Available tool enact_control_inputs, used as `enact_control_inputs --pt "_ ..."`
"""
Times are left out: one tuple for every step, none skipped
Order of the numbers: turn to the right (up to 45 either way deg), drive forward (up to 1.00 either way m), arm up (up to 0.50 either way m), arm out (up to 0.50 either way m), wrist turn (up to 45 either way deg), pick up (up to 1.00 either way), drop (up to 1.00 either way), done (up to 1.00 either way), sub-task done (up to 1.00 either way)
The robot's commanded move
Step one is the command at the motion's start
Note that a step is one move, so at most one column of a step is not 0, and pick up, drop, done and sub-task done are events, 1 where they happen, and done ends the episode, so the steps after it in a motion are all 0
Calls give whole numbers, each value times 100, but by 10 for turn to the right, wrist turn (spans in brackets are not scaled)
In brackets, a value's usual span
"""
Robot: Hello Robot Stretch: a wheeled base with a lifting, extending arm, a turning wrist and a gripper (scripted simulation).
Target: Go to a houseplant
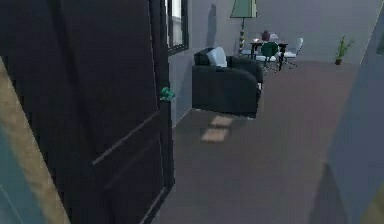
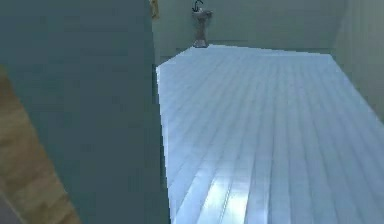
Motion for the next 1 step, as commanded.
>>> enact_control_inputs --pt "0 75 0 0 0 0 0 0 0"
